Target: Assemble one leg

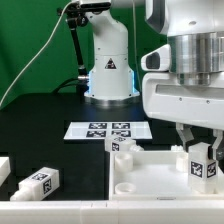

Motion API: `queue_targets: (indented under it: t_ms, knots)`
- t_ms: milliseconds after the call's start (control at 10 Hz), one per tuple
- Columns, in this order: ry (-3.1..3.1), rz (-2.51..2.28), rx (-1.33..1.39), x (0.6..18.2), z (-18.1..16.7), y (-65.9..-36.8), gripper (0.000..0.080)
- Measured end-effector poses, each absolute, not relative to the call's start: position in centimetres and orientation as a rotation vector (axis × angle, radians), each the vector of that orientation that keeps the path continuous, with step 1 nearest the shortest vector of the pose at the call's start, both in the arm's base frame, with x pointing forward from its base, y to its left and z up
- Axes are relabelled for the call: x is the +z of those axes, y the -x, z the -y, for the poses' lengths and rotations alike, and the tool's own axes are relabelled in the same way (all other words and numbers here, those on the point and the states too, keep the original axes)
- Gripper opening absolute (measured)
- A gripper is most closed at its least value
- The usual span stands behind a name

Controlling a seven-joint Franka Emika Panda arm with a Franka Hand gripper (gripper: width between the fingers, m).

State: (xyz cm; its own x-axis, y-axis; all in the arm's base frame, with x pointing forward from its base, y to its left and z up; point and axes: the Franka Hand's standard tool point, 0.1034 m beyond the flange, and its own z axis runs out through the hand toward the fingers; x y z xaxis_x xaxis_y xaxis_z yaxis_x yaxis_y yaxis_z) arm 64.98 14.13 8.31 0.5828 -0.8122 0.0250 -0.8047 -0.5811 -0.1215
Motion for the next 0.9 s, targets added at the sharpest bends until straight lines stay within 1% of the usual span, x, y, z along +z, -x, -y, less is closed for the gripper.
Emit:
queue_targets:
  t_ms: [300,400,500,600,700,900]
  knots:
    - [2.670,-1.440,-0.108,8.28,-14.06,-65.01,0.0282]
    - [2.690,-1.405,-0.110,8.24,-14.06,-65.00,0.0377]
    - [2.711,-1.366,-0.111,8.23,-14.05,-64.99,0.0514]
    - [2.752,-1.291,-0.115,8.23,-14.04,-64.99,0.0620]
    - [2.801,-1.191,-0.121,8.20,-14.04,-64.99,0.0620]
    - [2.940,-0.830,-0.141,8.16,-14.10,-64.99,0.0648]
